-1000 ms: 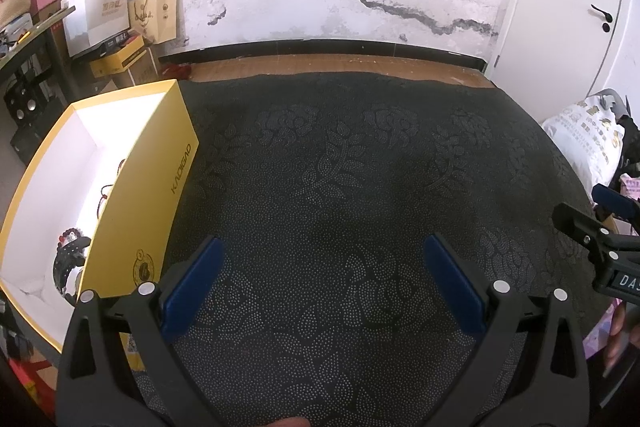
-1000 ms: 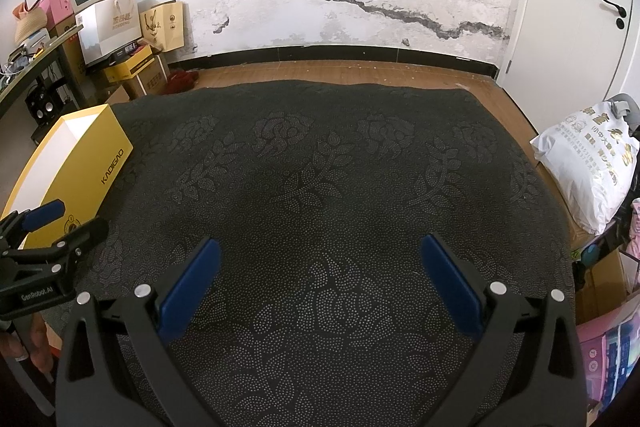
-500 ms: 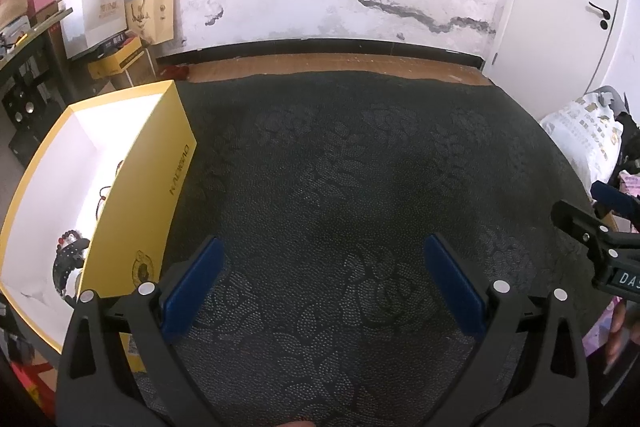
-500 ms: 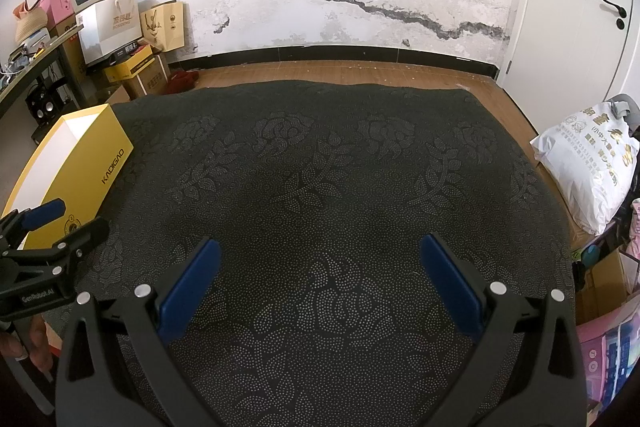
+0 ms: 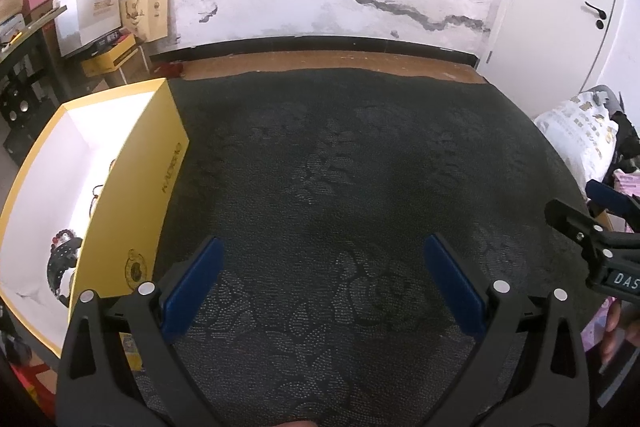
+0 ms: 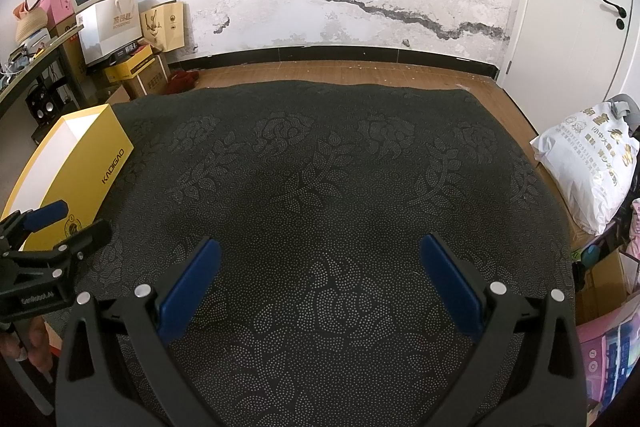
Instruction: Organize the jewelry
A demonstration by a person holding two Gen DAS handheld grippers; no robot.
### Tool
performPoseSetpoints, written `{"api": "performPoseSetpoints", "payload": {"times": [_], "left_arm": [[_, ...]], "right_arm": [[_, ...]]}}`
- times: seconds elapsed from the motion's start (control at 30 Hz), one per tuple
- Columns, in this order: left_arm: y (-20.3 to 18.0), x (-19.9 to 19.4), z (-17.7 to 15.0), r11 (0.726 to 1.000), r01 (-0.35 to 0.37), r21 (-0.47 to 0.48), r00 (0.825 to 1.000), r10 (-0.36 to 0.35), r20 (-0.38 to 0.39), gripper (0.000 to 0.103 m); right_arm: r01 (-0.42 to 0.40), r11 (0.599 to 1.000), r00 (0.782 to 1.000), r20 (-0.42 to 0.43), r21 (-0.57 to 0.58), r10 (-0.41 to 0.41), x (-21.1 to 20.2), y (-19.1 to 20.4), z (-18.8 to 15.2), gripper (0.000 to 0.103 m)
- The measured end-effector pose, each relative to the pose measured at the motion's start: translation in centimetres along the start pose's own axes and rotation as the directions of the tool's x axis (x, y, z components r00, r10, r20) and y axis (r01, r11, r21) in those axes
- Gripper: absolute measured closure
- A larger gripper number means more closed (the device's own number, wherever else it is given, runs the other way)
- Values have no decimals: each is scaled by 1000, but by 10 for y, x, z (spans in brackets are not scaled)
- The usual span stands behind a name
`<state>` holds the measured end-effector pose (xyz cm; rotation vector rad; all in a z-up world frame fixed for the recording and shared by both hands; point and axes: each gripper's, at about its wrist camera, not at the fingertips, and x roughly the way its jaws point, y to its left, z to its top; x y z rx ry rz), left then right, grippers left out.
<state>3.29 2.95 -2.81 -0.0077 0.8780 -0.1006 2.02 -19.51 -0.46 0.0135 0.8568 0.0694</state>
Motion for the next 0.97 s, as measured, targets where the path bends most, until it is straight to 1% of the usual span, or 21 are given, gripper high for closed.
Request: {"api": "performPoseSetpoints", "payload": {"times": [0.1, 0.13, 0.23, 0.27, 0.37, 0.53, 0.63, 0.7, 0.77, 0.8, 0.87, 0.97], "left_arm": [[-1, -1, -1, 1000, 23, 0, 1000, -23, -1, 5], [-2, -2, -2, 999, 33, 0, 999, -33, 10, 5], [-4, -11, -5, 1000, -19, -23, 998, 20, 59, 5], [-4, -13, -5, 1000, -13, -27, 997, 15, 69, 5], [-2, -13, -4, 999, 11, -45, 998, -8, 59, 5], [-4, -13, -4, 1000, -14, -24, 998, 15, 67, 5], [-5, -12, -5, 1000, -16, -26, 998, 17, 63, 5], [-5, -12, -4, 999, -34, -22, 997, 35, 66, 5], [-4, -11, -5, 997, -70, -27, 995, 72, 66, 5], [-4, -9, -4, 996, -85, -32, 995, 86, 54, 5], [-4, -7, -3, 997, -79, -26, 996, 80, 42, 5], [-4, -7, -3, 996, -92, -16, 995, 93, 45, 5]], "right_arm": [[0, 1000, 1000, 0, 0, 0, 0, 0, 0, 6], [0, 1000, 1000, 0, 1, 0, 0, 0, 0, 6], [0, 1000, 1000, 1, 1, 0, 0, 0, 0, 6], [0, 1000, 1000, 1, 1, 0, 0, 0, 0, 6], [1, 1000, 1000, 0, 0, -1, 0, 0, 0, 6], [0, 1000, 1000, 2, 2, 0, 0, 0, 0, 6], [0, 1000, 1000, 1, -2, 0, 1, -1, 0, 6], [-1, 1000, 1000, 1, -2, 1, 1, -1, 0, 6], [0, 1000, 1000, 1, -1, 0, 1, -1, 0, 6], [-1, 1000, 1000, 1, 1, 1, 1, -1, 0, 6], [-2, 1000, 1000, 1, -1, 2, 1, 0, 0, 6], [-3, 1000, 1000, 2, -2, 3, 0, -2, 0, 6]]}}
